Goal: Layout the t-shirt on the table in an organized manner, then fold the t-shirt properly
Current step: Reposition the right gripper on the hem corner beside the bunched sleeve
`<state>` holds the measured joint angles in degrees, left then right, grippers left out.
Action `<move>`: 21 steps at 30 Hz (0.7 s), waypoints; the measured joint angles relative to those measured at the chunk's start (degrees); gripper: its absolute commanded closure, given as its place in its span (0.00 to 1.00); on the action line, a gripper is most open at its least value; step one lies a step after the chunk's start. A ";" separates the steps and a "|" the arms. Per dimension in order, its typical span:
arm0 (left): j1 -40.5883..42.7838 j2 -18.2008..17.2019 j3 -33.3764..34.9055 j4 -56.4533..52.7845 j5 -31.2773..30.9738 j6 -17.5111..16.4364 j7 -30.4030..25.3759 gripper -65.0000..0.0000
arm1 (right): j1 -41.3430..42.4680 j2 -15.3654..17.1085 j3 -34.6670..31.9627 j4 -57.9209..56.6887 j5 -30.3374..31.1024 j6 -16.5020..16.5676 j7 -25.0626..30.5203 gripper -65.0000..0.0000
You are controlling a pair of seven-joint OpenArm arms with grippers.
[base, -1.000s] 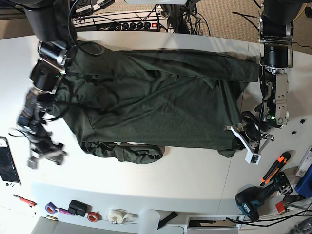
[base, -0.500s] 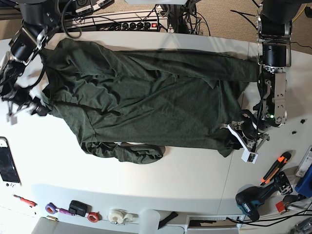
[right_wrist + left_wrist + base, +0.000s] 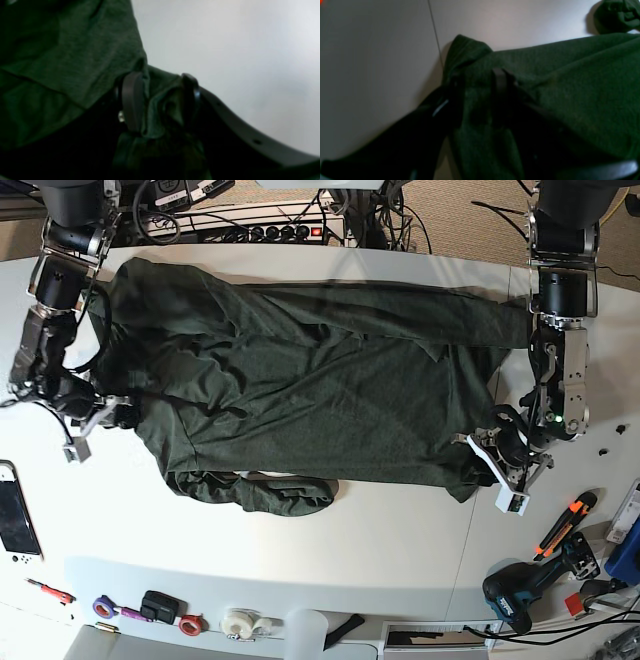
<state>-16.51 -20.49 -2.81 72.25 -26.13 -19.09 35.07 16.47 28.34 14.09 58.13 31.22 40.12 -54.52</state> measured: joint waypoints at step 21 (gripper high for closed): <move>0.31 0.00 0.00 0.00 -0.26 0.00 1.29 0.71 | 4.46 -1.55 11.50 0.94 11.02 -0.42 -6.47 0.62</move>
<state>-16.21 -20.49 -2.81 72.25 -26.39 -19.09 36.36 20.93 26.79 25.58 59.07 42.24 39.70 -60.99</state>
